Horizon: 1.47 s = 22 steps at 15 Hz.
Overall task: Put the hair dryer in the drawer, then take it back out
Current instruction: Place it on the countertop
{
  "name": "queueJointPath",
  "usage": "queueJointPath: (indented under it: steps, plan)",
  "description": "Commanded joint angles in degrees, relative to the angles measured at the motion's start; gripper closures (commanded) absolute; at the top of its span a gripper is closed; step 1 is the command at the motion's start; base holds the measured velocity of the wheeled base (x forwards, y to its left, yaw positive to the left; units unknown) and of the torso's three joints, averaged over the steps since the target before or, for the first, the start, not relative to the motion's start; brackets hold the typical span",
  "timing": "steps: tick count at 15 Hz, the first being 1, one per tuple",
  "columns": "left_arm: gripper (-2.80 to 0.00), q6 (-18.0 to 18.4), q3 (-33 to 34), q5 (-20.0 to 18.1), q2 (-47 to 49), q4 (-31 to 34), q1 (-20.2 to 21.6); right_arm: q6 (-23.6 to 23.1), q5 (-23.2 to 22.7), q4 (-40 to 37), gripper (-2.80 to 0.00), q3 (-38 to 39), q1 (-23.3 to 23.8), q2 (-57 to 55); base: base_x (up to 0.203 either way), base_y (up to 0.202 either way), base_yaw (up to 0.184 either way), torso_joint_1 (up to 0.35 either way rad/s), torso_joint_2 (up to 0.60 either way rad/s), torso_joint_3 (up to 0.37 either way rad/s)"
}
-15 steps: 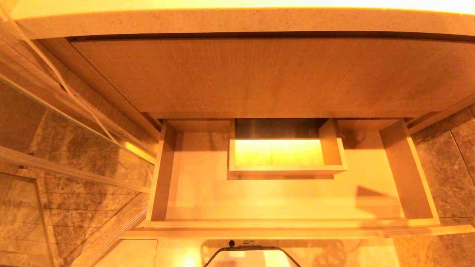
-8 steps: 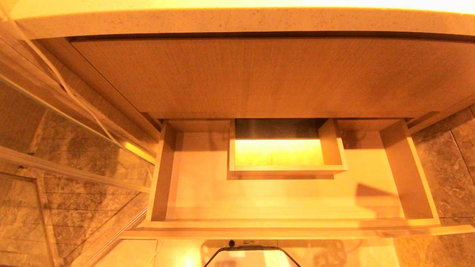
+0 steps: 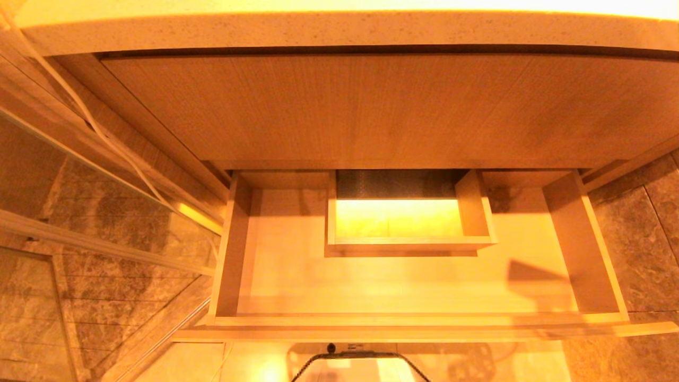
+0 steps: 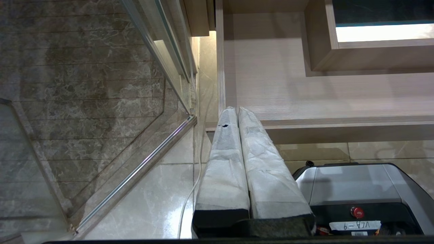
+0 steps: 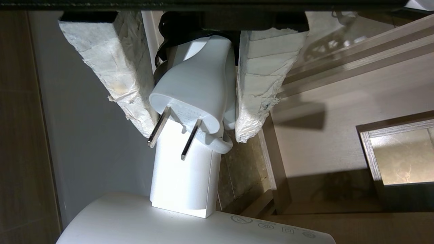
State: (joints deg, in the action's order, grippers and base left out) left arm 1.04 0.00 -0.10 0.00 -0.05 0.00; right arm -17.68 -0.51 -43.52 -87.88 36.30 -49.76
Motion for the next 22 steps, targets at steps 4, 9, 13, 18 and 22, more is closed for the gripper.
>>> queueJointPath:
  steps: [4,9,13,18,22]
  plan:
    - [0.0,0.02,0.09,0.01,0.0,-0.04,0.0,-0.07,-0.02,0.26,0.0,-2.85,0.0,-3.74,0.0,0.0,0.0,0.0,0.0,0.0]
    - [0.0,0.02,0.09,0.01,0.0,-0.04,0.0,-0.08,-0.02,4.13,0.0,-5.04,0.0,-9.24,0.0,0.0,0.0,0.0,0.0,0.0]
    - [0.0,0.02,0.09,0.01,0.0,-0.04,0.0,-0.08,0.16,5.11,0.0,-5.11,0.0,-10.71,0.0,0.0,0.0,0.0,0.0,0.0]
    - [0.0,0.02,0.09,0.01,0.0,-0.04,0.0,0.01,-0.24,5.93,0.0,-5.02,-0.09,-10.09,0.0,0.0,0.0,0.0,0.0,0.0]
    - [0.0,0.02,0.09,0.01,0.0,0.02,0.0,-0.34,-0.32,7.85,0.0,-5.11,-0.26,-9.75,0.0,0.0,0.0,0.175,0.02,0.193]
